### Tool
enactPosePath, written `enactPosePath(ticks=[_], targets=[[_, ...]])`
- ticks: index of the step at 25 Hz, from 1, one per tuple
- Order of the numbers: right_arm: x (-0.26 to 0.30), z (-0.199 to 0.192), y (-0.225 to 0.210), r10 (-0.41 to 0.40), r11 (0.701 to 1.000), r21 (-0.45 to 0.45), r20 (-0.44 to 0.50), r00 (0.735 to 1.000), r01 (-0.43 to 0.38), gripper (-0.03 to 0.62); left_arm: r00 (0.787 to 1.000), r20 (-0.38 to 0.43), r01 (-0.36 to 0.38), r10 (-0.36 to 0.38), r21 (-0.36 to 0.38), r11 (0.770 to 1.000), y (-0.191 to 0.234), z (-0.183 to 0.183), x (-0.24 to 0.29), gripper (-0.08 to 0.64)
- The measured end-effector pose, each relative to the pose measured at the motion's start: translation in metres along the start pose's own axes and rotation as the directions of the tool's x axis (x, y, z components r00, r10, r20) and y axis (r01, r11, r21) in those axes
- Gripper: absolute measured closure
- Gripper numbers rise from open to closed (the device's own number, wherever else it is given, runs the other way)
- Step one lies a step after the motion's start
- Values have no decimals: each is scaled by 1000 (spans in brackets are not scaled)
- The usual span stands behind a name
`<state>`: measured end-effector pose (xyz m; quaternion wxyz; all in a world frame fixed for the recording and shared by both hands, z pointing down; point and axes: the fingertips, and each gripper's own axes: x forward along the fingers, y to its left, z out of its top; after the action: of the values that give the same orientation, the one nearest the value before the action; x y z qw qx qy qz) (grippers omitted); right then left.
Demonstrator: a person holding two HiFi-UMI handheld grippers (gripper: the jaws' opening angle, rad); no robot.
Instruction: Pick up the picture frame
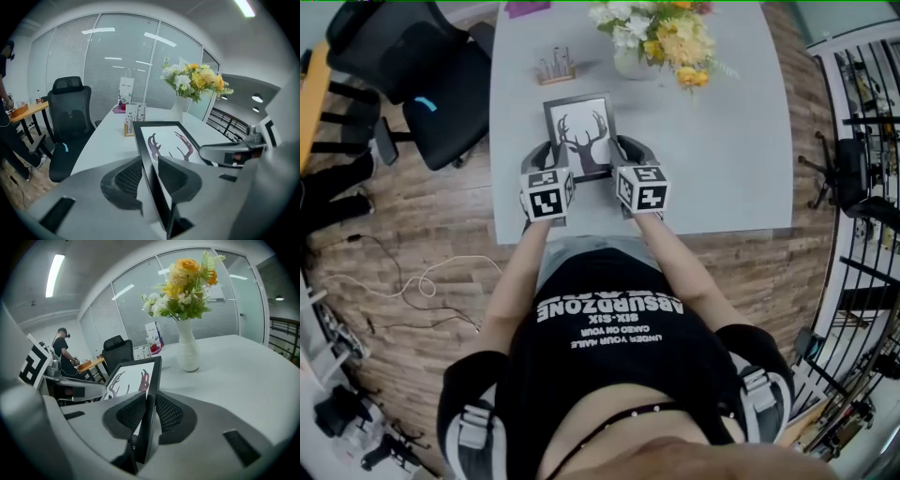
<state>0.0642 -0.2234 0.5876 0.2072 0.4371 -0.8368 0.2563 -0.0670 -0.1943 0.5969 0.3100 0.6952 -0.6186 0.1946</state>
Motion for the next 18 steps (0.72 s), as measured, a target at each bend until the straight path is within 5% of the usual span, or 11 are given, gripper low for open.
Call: enactPosePath(ticks=[18], targets=[[-44,53,20,19,999,-47,197,980,-10,511,982,190,8,-4,-19,1000,-12,50,-49,445]])
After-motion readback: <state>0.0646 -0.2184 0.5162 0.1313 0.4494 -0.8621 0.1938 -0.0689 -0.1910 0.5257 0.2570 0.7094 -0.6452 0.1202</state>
